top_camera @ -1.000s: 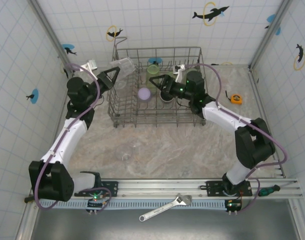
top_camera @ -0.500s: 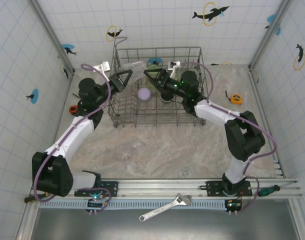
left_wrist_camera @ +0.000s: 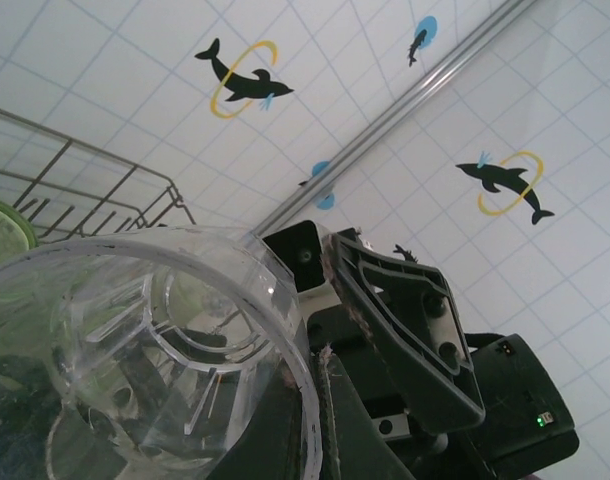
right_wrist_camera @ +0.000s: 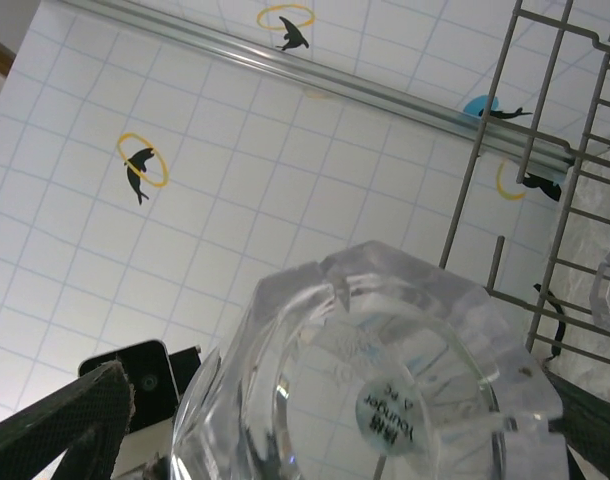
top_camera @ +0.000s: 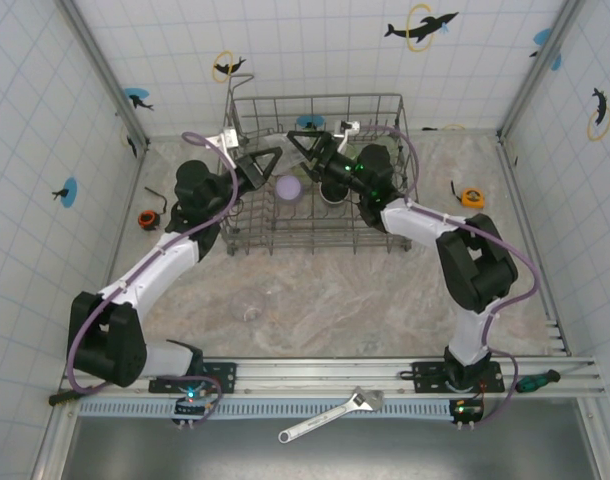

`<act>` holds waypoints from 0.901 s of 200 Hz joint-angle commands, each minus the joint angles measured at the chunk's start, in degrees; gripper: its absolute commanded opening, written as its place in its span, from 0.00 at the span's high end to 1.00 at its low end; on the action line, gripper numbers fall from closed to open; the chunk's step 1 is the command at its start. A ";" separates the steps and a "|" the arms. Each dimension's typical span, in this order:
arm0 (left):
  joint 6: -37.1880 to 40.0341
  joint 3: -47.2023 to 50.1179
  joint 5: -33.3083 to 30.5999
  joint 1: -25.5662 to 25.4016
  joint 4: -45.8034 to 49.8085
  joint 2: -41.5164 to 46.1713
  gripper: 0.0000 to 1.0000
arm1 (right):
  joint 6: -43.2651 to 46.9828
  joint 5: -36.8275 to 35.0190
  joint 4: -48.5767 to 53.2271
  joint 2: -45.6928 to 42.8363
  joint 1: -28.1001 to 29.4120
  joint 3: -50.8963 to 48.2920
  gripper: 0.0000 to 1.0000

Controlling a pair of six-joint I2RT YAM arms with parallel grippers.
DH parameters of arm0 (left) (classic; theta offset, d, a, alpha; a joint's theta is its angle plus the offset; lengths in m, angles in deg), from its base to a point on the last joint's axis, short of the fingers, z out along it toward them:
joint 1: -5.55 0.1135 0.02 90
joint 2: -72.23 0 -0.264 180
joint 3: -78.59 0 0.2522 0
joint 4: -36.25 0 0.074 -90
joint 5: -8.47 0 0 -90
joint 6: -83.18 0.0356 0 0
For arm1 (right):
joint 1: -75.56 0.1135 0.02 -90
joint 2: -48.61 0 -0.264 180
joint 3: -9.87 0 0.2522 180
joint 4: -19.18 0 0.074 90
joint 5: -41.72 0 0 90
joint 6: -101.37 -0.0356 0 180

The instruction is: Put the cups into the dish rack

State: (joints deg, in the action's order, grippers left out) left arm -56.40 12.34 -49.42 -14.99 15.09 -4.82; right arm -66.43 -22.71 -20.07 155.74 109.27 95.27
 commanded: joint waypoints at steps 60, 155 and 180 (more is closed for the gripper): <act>0.44 -0.21 -0.08 -0.75 -1.33 -0.29 1.00 | -3.98 -3.07 -8.42 1.23 0.35 0.97 0.26; 3.75 -1.48 -2.64 -0.74 4.75 1.18 0.63 | -3.71 -3.06 -8.57 1.33 -0.23 0.95 0.59; 4.90 -2.14 -3.61 -0.75 6.89 1.77 0.44 | -2.48 -2.81 -7.37 1.46 -0.67 2.11 0.60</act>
State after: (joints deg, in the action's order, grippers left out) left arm -53.71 12.27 -51.23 -15.53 18.92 -4.58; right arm -70.78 -25.80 -23.40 156.73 108.95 95.36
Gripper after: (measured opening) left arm 0.485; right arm 0.739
